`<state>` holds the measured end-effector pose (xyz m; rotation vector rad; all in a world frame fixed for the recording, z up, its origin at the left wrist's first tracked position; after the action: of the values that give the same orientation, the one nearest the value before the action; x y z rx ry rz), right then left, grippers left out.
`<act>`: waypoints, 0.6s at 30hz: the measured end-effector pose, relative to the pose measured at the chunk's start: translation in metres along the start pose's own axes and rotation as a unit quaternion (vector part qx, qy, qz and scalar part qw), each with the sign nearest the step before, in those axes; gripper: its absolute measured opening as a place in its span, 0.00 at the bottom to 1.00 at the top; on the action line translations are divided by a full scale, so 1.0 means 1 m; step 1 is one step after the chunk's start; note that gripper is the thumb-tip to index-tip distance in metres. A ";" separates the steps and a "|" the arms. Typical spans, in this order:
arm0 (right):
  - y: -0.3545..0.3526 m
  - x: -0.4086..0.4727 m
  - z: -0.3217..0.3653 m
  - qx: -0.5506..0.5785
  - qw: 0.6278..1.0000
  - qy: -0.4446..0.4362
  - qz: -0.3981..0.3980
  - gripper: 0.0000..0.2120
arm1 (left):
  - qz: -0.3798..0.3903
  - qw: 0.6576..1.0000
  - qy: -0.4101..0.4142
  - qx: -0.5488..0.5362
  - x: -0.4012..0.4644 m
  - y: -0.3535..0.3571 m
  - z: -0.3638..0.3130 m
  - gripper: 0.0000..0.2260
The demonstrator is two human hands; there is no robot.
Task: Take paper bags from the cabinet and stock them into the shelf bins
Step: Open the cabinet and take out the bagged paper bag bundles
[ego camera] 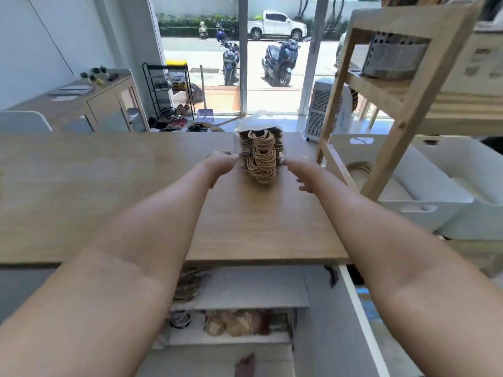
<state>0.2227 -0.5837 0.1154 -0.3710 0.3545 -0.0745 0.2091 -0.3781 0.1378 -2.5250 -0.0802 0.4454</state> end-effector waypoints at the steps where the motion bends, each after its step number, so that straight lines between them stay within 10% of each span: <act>1: 0.005 -0.016 -0.009 -0.025 0.999 0.004 0.035 0.21 | 0.024 0.999 0.000 0.032 -0.015 0.004 0.011 0.22; 6: 0.037 -0.092 -0.055 -0.179 0.956 0.057 0.227 0.18 | 0.188 0.970 -0.052 0.142 -0.082 0.015 0.074 0.12; 11: 0.082 -0.132 -0.123 -0.270 0.900 0.133 0.315 0.18 | 0.301 0.889 -0.199 0.281 -0.130 0.017 0.179 0.25; 18: 0.157 -0.144 -0.213 -0.286 0.892 0.174 0.304 0.28 | 0.125 0.930 -0.156 0.307 -0.121 -0.004 0.291 0.28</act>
<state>0.0144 -0.4905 -0.0808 -0.8183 0.8411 0.6013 -0.0012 -0.2398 -0.0521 -1.8357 0.2318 0.8278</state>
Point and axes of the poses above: each hand's wrist, its own x-axis towards the middle knuckle, its own y-axis out of the palm, z = x × y, the point moved 8 cm from there along x, towards the middle knuckle
